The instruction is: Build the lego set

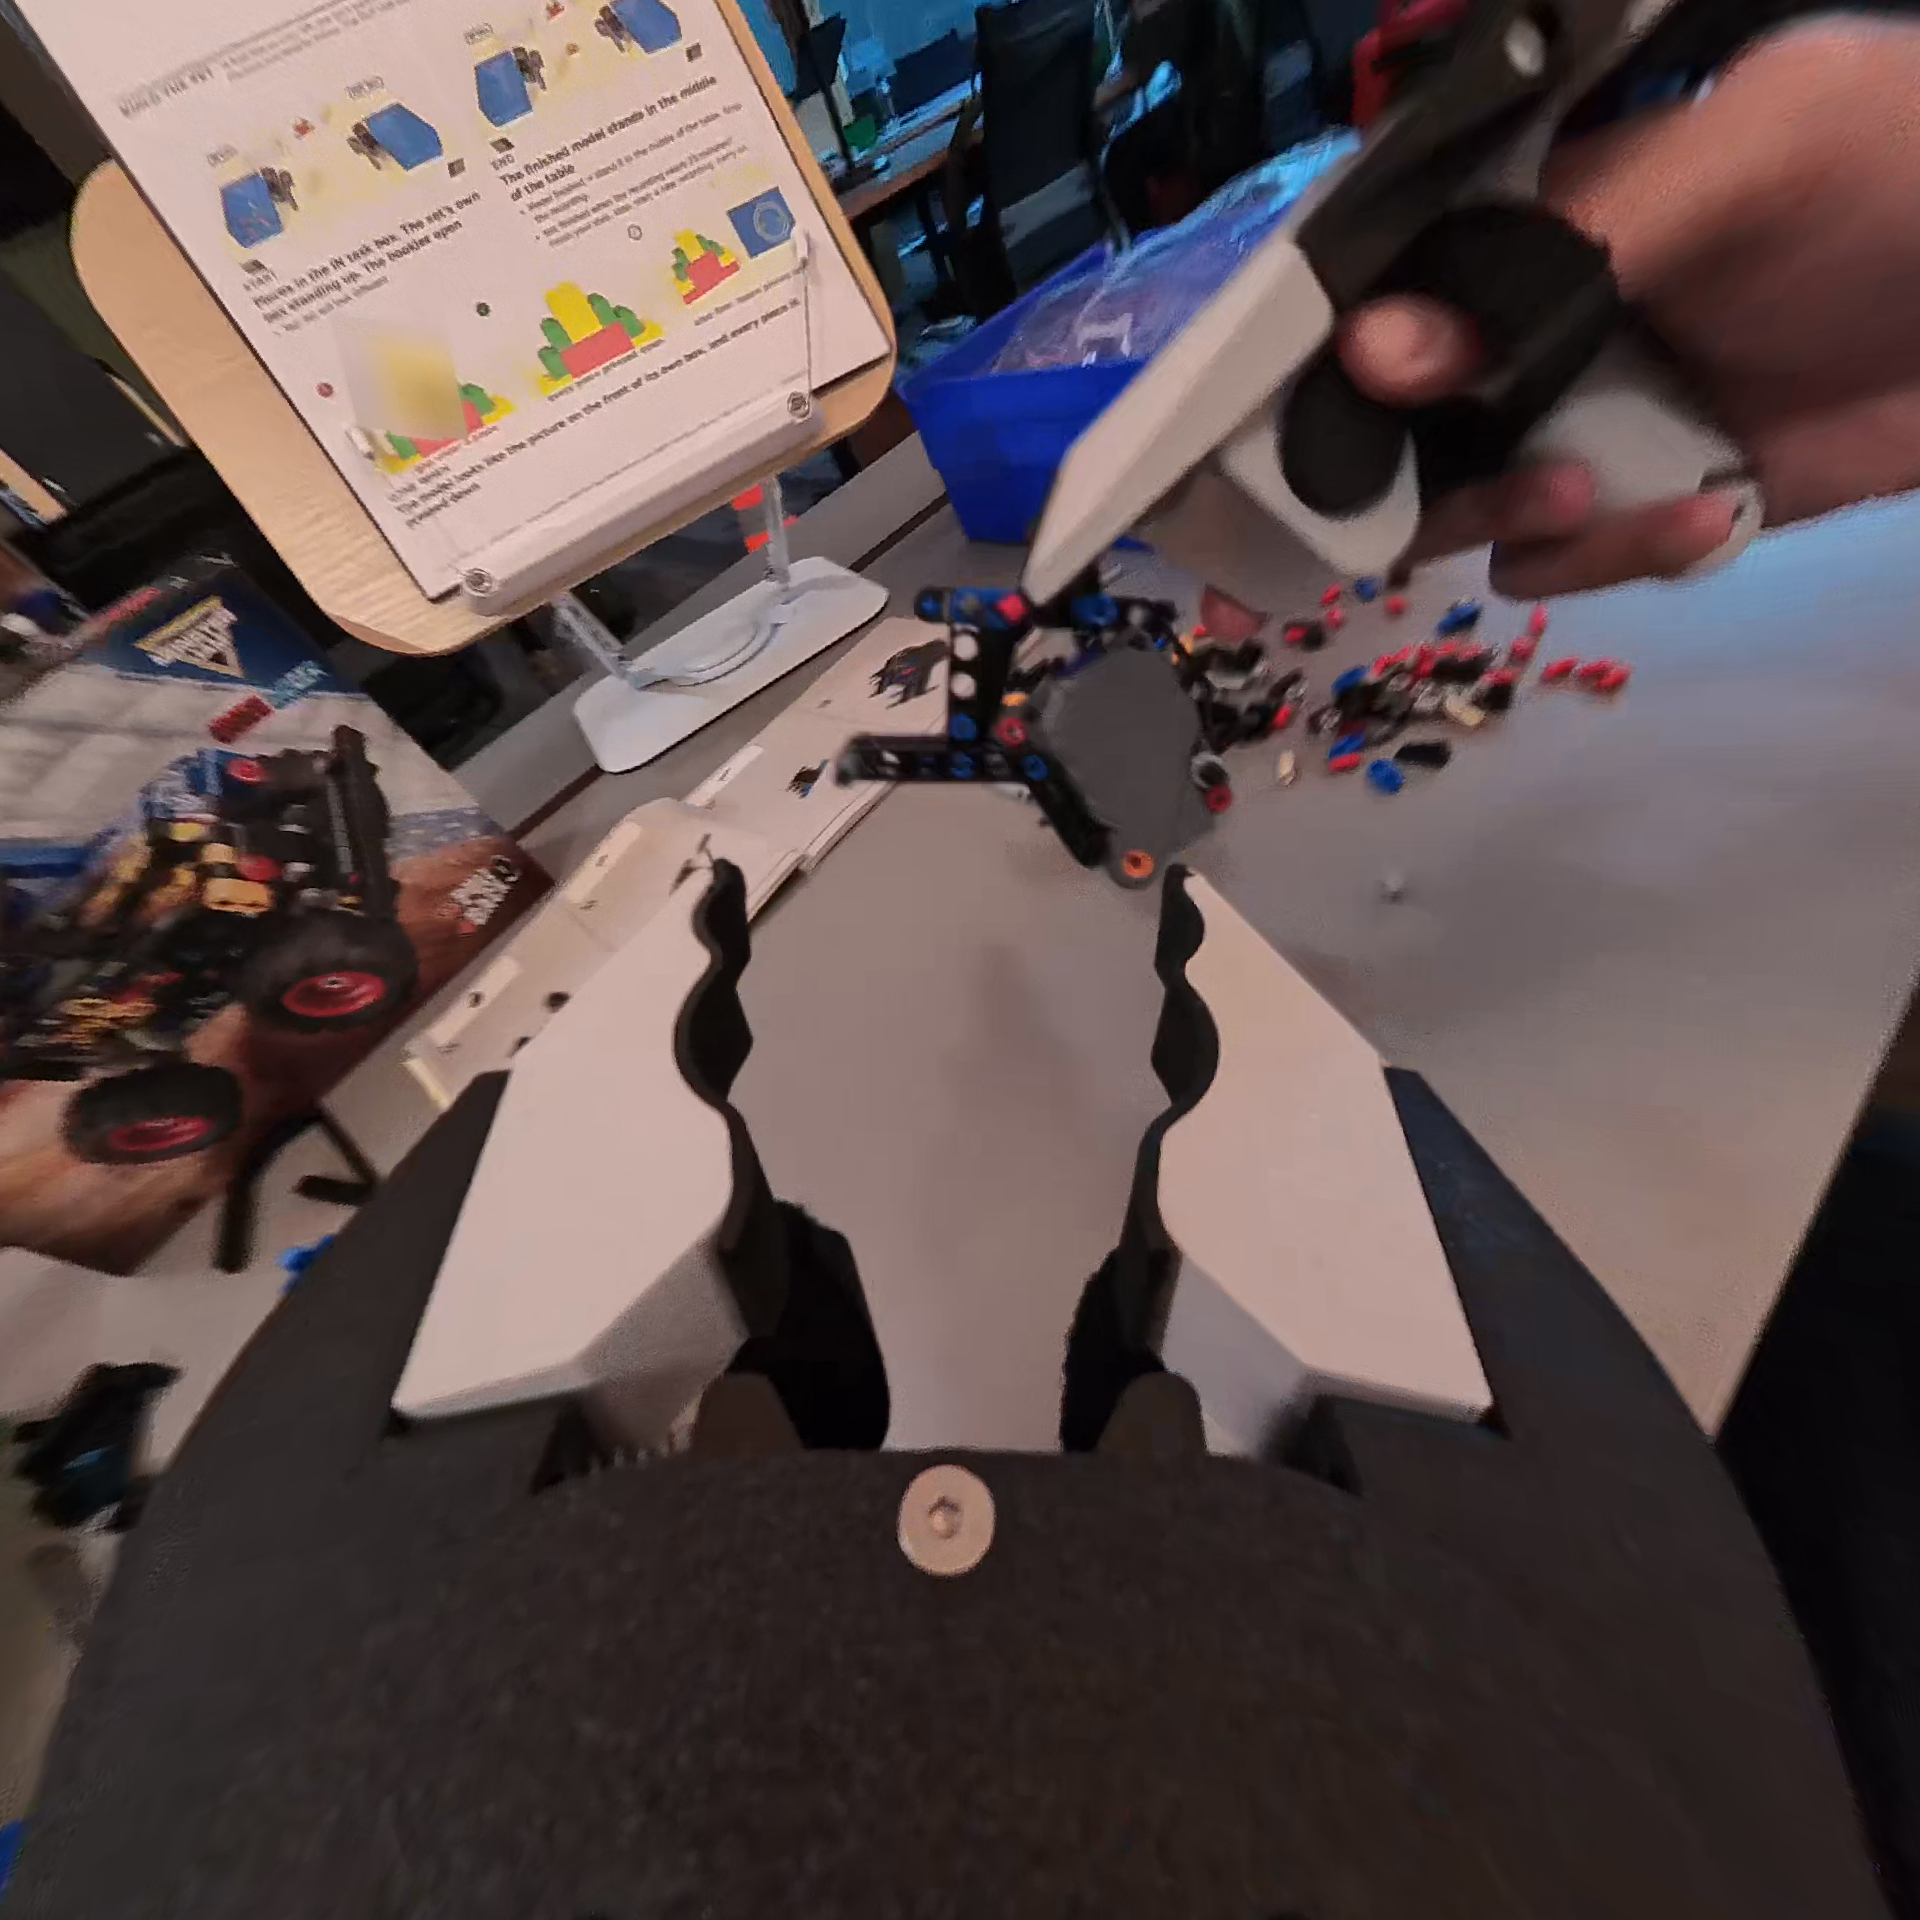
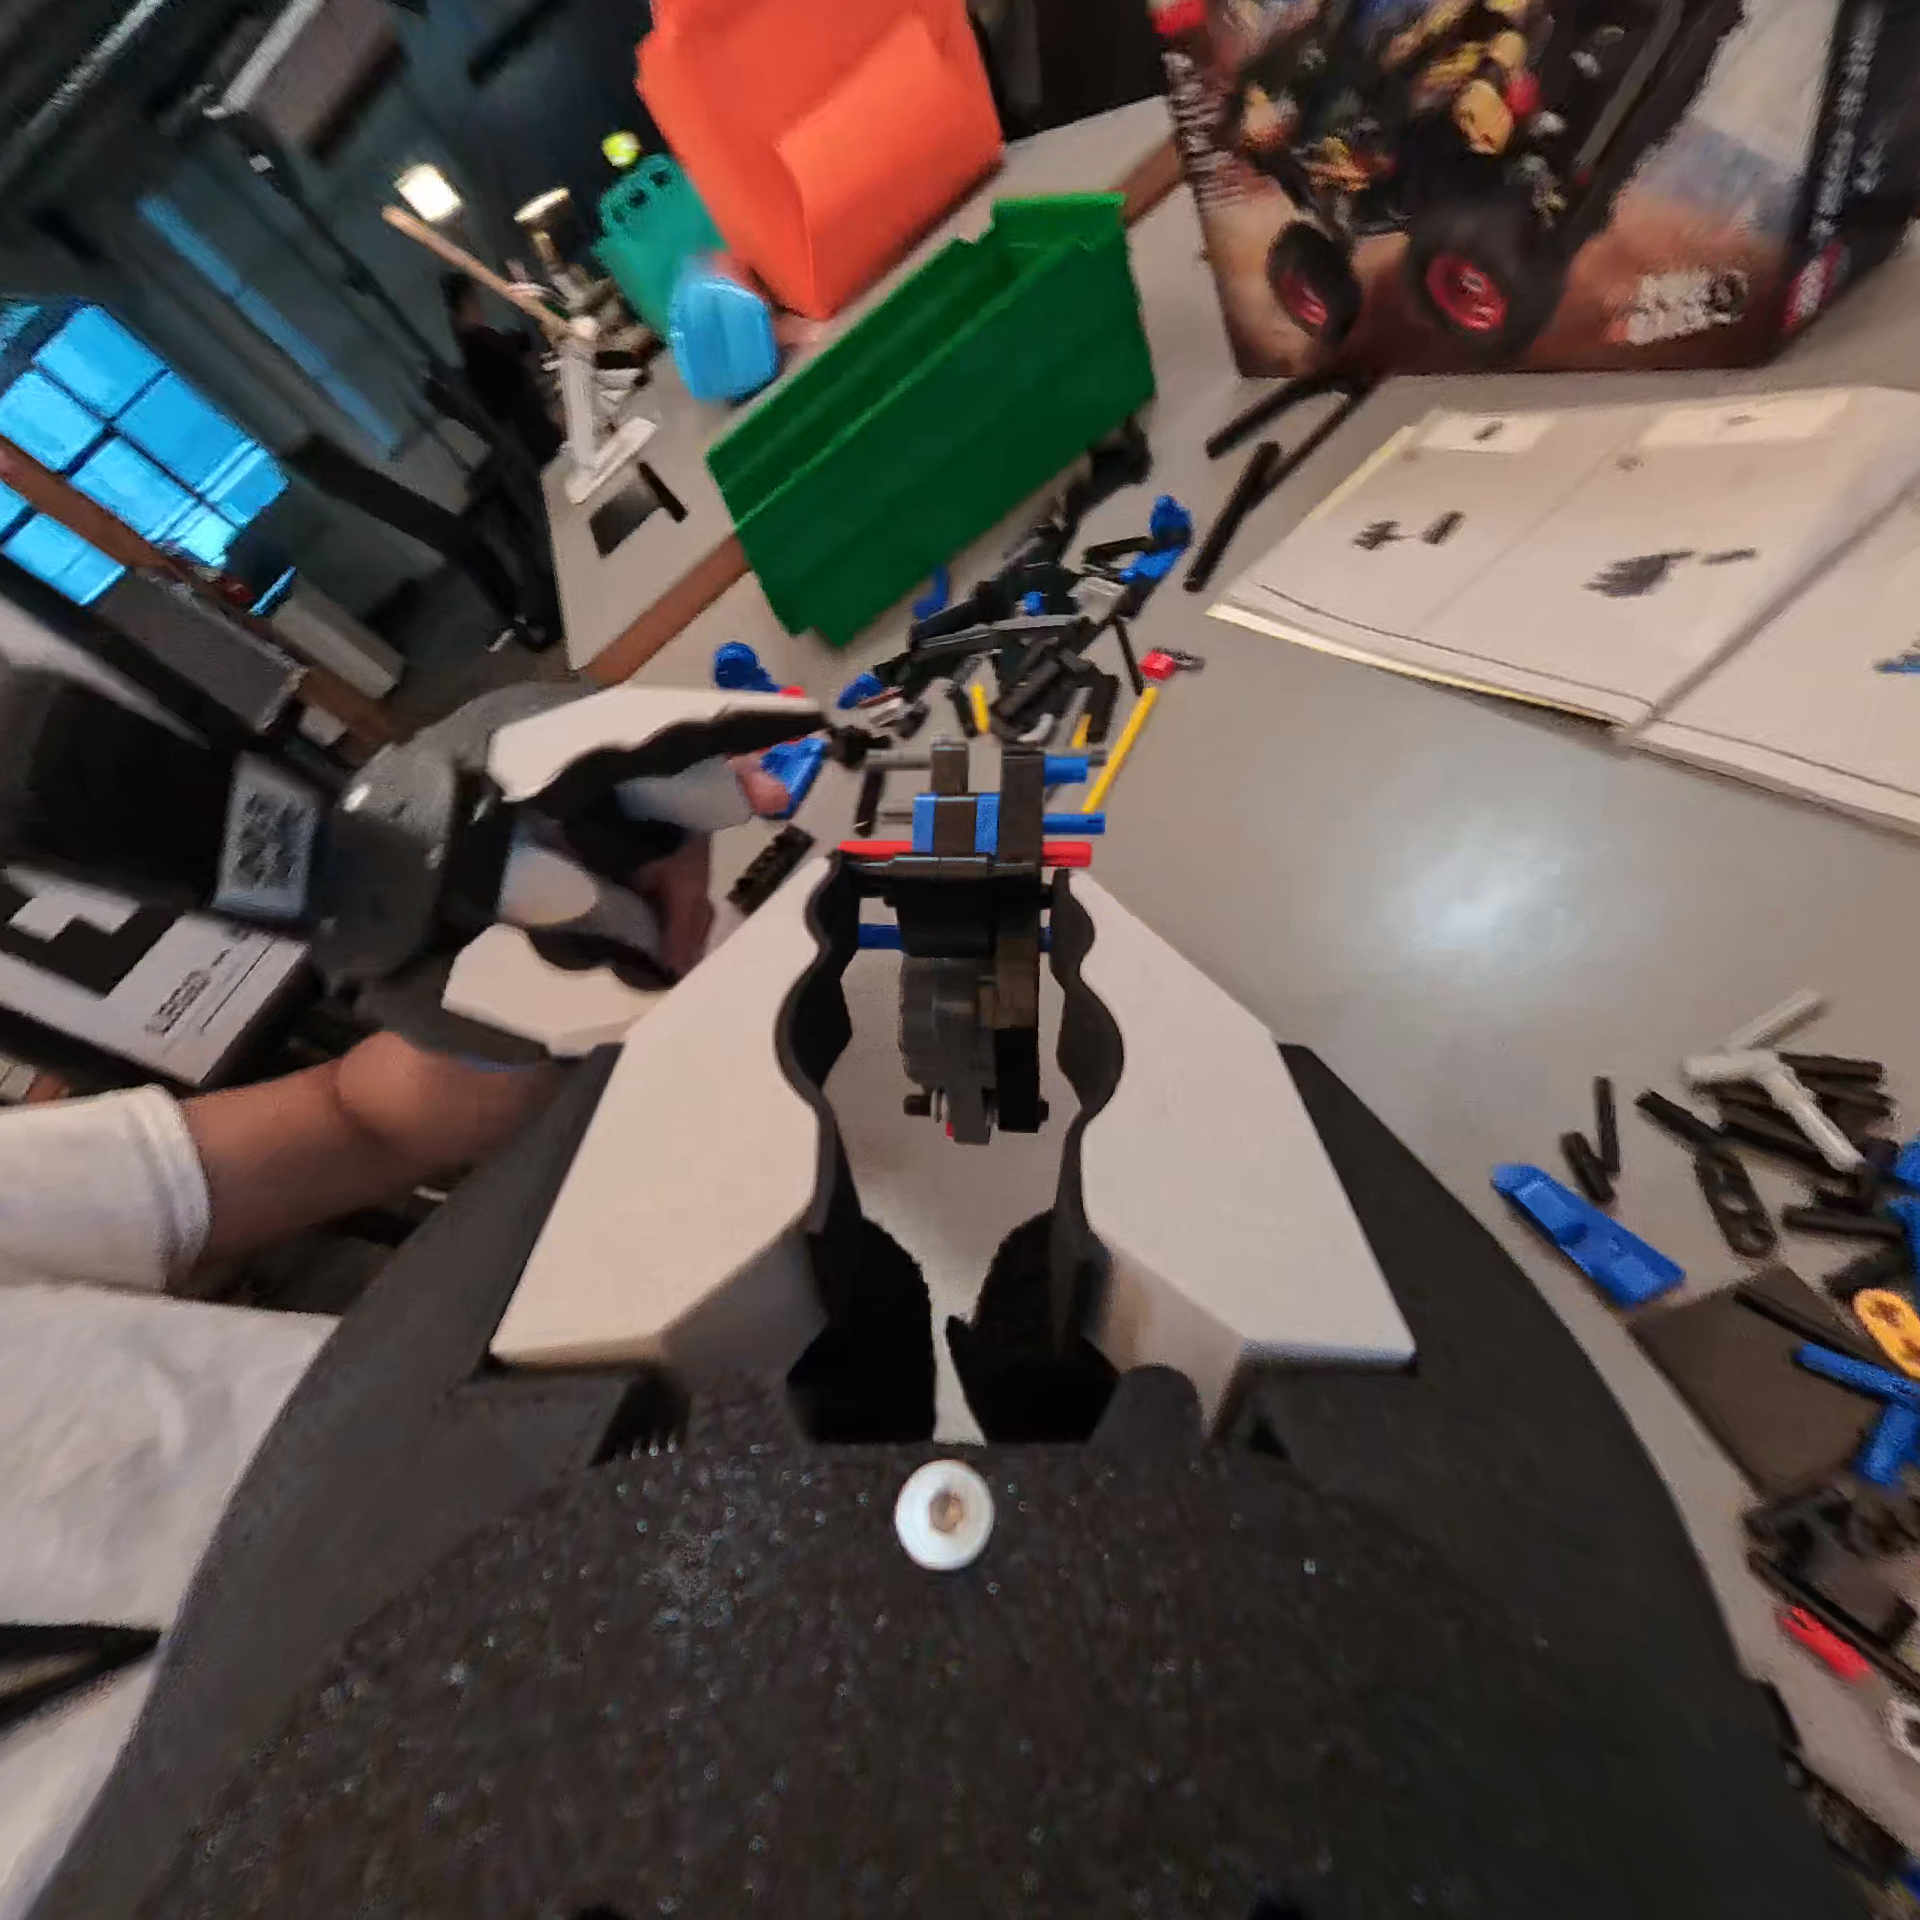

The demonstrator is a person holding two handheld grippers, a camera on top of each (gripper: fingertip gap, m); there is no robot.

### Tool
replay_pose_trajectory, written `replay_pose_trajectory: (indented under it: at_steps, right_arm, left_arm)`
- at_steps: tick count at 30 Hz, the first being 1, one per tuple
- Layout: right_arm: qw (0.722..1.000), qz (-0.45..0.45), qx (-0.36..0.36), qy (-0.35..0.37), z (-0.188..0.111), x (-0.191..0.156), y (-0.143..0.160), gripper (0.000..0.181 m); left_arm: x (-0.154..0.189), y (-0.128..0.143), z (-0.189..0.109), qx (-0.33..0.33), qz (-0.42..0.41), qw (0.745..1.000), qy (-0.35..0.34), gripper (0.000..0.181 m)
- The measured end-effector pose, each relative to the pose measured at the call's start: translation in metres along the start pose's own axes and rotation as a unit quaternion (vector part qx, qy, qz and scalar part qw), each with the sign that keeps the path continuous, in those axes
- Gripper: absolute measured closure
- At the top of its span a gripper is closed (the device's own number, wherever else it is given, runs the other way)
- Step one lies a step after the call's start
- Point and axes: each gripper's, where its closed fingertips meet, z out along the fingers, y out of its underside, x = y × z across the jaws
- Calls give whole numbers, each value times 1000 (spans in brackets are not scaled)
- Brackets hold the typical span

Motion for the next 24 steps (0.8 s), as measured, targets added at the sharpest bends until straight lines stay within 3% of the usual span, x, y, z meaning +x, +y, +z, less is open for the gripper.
replay_pose_trajectory:
  at_steps: [1, 4, 7, 9, 12, 14, 17, 21, 23, 24]
  right_arm:
    - [1000, 16, -4, 11, 3, 6, -1, 145]
    - [997, 76, 7, 13, 14, 11, -3, 145]
    - [989, 140, 40, -9, 22, 12, -5, 145]
    - [982, 179, 46, -42, 28, 7, 0, 145]
    - [968, 230, 56, -85, 29, 1, 5, 145]
    - [960, 253, 63, -101, 27, 1, 5, 145]
    - [955, 268, 64, -107, 23, 5, 9, 145]
    - [954, 266, 71, -119, 19, 1, 9, 146]
    - [958, 241, 80, -136, 14, -5, 5, 143]
    - [958, 226, 79, -157, 12, -11, 3, 132]
  left_arm:
    - [2, 4, 2, -10, 23, 1000, -12, 102]
    - [19, 22, 12, -44, 80, 994, -67, 99]
    - [23, 20, 20, -33, 145, 977, -155, 101]
    - [13, 19, 27, -47, 244, 941, -228, 96]
    - [3, 21, 35, -67, 366, 886, -278, 100]
    - [2, 20, 39, -66, 415, 860, -288, 108]
    - [5, 12, 38, -41, 447, 841, -301, 146]
    - [7, 4, 35, -15, 426, 857, -291, 150]
    - [4, 0, 31, 0, 384, 881, -275, 152]
    - [1, -2, 29, 10, 355, 897, -263, 153]
